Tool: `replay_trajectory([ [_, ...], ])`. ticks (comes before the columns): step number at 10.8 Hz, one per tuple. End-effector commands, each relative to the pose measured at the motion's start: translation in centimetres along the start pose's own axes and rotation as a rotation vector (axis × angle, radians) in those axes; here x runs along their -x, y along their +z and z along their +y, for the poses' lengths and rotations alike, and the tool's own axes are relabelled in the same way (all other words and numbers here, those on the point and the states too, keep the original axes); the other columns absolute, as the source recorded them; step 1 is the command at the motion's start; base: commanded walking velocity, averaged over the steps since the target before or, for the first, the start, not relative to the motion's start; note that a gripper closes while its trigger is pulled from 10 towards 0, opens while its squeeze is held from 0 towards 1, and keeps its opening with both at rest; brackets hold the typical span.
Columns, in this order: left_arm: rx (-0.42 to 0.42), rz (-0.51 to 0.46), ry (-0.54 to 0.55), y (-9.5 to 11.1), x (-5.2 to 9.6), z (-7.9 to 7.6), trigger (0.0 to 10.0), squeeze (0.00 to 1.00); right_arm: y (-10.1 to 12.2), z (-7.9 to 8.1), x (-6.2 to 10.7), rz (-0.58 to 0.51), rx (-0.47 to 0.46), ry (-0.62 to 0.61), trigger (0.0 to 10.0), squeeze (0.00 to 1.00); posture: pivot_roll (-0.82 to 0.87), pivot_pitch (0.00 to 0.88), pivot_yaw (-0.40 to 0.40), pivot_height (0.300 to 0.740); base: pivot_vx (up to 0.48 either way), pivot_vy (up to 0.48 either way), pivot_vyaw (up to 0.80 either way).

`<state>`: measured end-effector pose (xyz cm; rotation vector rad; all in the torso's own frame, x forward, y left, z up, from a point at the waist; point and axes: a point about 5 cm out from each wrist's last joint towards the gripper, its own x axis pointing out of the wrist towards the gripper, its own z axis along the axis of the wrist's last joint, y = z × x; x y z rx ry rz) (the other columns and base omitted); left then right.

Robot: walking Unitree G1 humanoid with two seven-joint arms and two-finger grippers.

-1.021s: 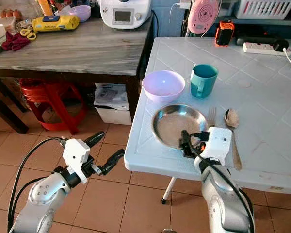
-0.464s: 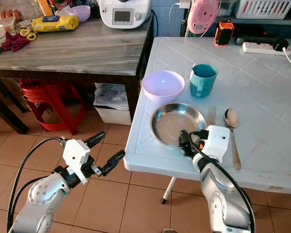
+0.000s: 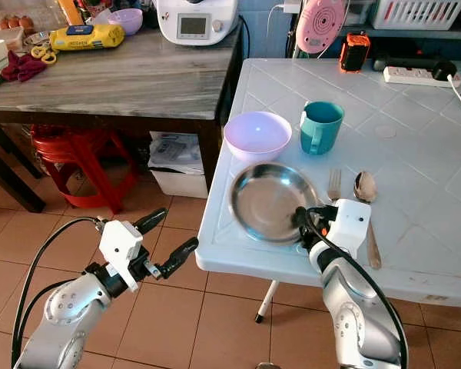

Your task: Setting the table

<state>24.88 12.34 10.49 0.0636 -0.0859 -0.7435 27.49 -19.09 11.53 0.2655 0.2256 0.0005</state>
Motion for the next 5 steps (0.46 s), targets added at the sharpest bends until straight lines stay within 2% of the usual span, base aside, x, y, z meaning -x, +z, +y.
replay_trajectory([
  [1, -0.010, 0.013, -0.002, -0.24, 0.10, 0.26, 10.0, 0.00, -1.48, 0.18, -0.14, 0.076, -0.023, 0.002, 0.0, 0.00, -0.20, 0.114, 0.077, 0.740, 0.000, 0.000, 0.00],
  [5, -0.021, 0.015, 0.000, -0.49, 0.11, 0.50, 10.0, 0.00, -1.29, 0.09, -0.35, 0.073, -0.041, -0.014, 0.0, 0.00, -0.19, 0.107, 0.076, 0.740, 0.000, 0.000, 0.00],
])
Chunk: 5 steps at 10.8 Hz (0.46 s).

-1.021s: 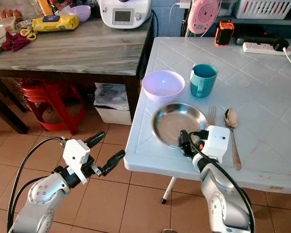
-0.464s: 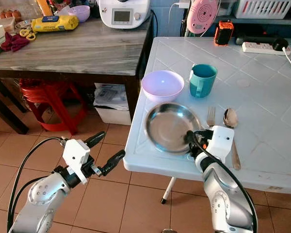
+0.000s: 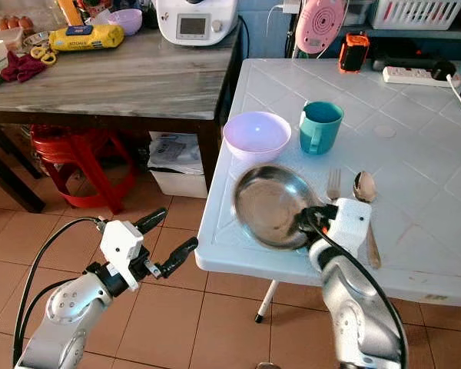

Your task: Setting the table

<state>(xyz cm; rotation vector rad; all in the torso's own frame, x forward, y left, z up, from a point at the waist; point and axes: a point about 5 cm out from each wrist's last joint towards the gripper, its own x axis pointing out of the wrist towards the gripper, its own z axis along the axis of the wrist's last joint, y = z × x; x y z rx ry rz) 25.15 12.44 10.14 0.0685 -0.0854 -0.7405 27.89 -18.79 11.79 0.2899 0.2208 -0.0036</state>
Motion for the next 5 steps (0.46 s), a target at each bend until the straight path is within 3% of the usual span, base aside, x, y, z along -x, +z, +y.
replay_trajectory([
  [1, -0.019, 0.012, -0.002, -0.12, 0.20, 0.29, 10.0, 0.00, -1.52, -0.32, -0.04, 0.077, -0.020, -0.017, 0.0, 0.00, -0.19, 0.107, 0.076, 0.740, 0.000, 0.000, 0.00],
  [4, -0.031, 0.006, -0.006, 0.05, 0.18, 0.38, 10.0, 0.00, -1.22, -0.05, -0.15, 0.065, -0.085, -0.034, 0.0, 0.00, -0.20, 0.108, 0.079, 0.740, 0.000, 0.000, 0.00],
  [5, -0.035, 0.001, -0.008, 0.17, 0.13, 0.41, 10.0, 0.00, -0.97, 0.28, -0.20, 0.057, -0.164, -0.040, 0.0, 0.00, -0.20, 0.105, 0.079, 0.740, 0.000, 0.000, 0.00],
])
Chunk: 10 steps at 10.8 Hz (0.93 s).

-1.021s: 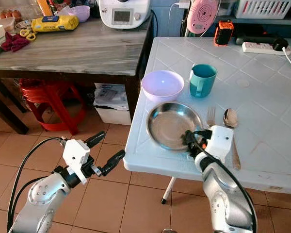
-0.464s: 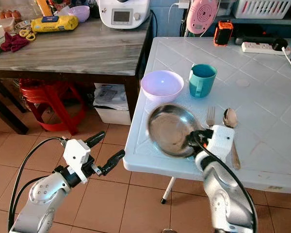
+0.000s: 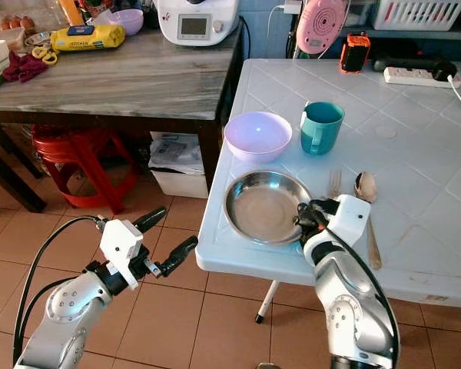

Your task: Setting the table

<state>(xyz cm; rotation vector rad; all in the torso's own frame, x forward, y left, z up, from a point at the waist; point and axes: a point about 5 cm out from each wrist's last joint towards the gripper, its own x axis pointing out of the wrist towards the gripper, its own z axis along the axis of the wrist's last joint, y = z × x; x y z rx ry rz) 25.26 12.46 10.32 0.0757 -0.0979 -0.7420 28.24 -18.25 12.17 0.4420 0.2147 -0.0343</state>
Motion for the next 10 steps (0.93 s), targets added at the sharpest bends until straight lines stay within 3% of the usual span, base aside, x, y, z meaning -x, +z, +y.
replay_trajectory([
  [1, -0.026, 0.008, -0.005, 0.0, 0.2, 0.3, 10.0, 0.00, -1.1, -0.3, 0.1, 0.060, -0.029, -0.028, 0.0, 0.00, -0.20, 0.105, 0.079, 0.740, 0.000, 0.000, 0.00],
  [2, -0.032, 0.006, 0.014, 0.1, 0.1, 0.5, 10.0, 0.00, -1.0, 0.1, 0.1, 0.053, -0.070, -0.022, 0.0, 0.00, -0.20, 0.099, 0.077, 0.740, 0.000, 0.000, 0.00],
  [3, 0.007, -0.006, 0.120, 0.3, -0.3, 1.8, 10.0, 0.00, -0.4, 0.8, 0.3, -0.013, -0.057, 0.033, 5.9, 0.00, -0.20, 0.095, 0.073, 0.740, 0.000, 0.000, 0.00],
  [4, -0.005, -0.007, 0.198, 0.5, -0.8, 3.0, 10.0, 0.00, -0.3, 1.2, 0.4, -0.029, 0.014, 0.049, 10.0, 0.00, -0.20, 0.088, 0.070, 0.740, 0.000, 0.000, 0.00],
  [5, 0.008, -0.017, 0.284, 0.6, -1.0, 4.2, 10.0, 0.00, -0.2, 1.9, 0.6, -0.066, 0.105, 0.078, 10.0, 0.00, -0.20, 0.087, 0.069, 0.740, 0.000, 0.000, 0.00],
  [8, 0.052, -0.001, 0.495, 0.0, -0.9, 6.1, 10.0, 0.00, -0.7, 2.7, 0.9, -0.120, 0.205, 0.102, 10.0, 0.00, -0.19, 0.077, 0.062, 0.740, 0.000, 0.000, 0.00],
  [10, 0.066, 0.004, 0.505, -0.4, -1.1, 5.8, 10.0, 0.00, -0.7, 3.0, 0.8, -0.149, 0.229, 0.104, 10.0, 0.00, -0.19, 0.072, 0.060, 0.740, 0.000, 0.000, 0.00],
])
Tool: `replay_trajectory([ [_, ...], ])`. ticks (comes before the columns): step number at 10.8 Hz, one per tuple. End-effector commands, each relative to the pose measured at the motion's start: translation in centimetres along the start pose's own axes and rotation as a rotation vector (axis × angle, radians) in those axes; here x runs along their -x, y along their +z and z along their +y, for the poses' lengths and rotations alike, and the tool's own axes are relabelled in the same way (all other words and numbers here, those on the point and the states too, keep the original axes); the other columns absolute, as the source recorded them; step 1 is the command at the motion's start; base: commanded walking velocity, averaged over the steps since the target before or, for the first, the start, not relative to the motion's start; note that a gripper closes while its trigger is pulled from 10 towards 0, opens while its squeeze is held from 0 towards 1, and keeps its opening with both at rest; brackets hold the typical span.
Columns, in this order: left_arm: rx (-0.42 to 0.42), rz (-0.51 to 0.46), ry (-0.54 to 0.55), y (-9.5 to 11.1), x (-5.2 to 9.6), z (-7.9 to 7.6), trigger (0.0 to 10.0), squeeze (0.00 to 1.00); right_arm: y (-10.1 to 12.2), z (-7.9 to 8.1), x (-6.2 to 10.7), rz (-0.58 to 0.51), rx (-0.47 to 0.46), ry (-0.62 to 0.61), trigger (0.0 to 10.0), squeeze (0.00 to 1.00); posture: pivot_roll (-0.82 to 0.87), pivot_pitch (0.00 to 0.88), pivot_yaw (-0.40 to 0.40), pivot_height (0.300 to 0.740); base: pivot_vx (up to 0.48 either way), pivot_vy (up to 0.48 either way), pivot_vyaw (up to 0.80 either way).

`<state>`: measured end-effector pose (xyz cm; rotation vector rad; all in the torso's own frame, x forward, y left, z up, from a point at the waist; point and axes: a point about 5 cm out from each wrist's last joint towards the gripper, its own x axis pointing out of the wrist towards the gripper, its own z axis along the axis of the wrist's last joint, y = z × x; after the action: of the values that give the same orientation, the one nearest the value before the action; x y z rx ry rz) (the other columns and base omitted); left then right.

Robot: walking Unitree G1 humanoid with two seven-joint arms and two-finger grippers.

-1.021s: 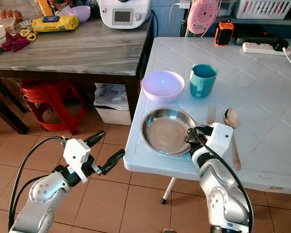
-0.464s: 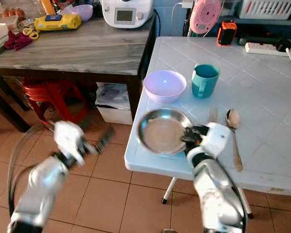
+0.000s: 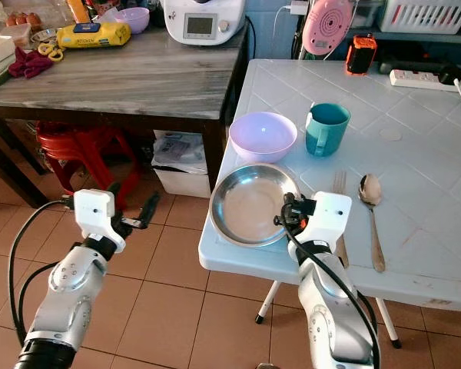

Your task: Setting the table

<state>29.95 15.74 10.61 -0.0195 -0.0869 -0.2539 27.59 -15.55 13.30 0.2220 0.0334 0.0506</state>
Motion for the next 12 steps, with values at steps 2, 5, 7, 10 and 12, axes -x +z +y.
replay_trajectory([
  [2, -0.024, 0.008, 0.013, -0.3, -0.1, 0.3, 10.0, 0.00, -0.4, 0.1, -0.2, 0.000, 0.005, 0.003, 10.0, 0.00, -0.19, 0.069, 0.064, 0.740, 0.000, 0.142, -0.23],
  [5, -0.023, 0.006, 0.019, -0.3, -0.4, 0.1, 10.0, 0.00, -0.5, 0.2, -0.3, -0.008, 0.008, 0.004, 10.0, 0.00, -0.19, 0.070, 0.067, 0.740, 0.000, 0.349, -0.59],
  [7, -0.017, 0.006, 0.020, -0.5, -0.6, -0.1, 10.0, 0.00, -0.4, 0.2, -0.3, -0.016, 0.015, 0.005, 10.0, 0.00, -0.20, 0.066, 0.066, 0.740, 0.000, 0.441, 0.00],
  [10, -0.009, -0.014, 0.016, 0.0, -1.1, -0.7, 10.0, 0.00, -0.3, 0.1, -0.5, -0.028, 0.030, 0.006, 10.0, 0.00, -0.20, 0.064, 0.066, 0.740, 0.000, 0.445, 0.00],
  [12, -0.003, -0.017, 0.014, -0.1, -1.1, -0.9, 10.0, 0.00, -0.3, 0.2, -0.5, -0.031, 0.033, 0.005, 10.0, 0.00, -0.19, 0.065, 0.068, 0.740, 0.000, 0.444, 0.00],
])
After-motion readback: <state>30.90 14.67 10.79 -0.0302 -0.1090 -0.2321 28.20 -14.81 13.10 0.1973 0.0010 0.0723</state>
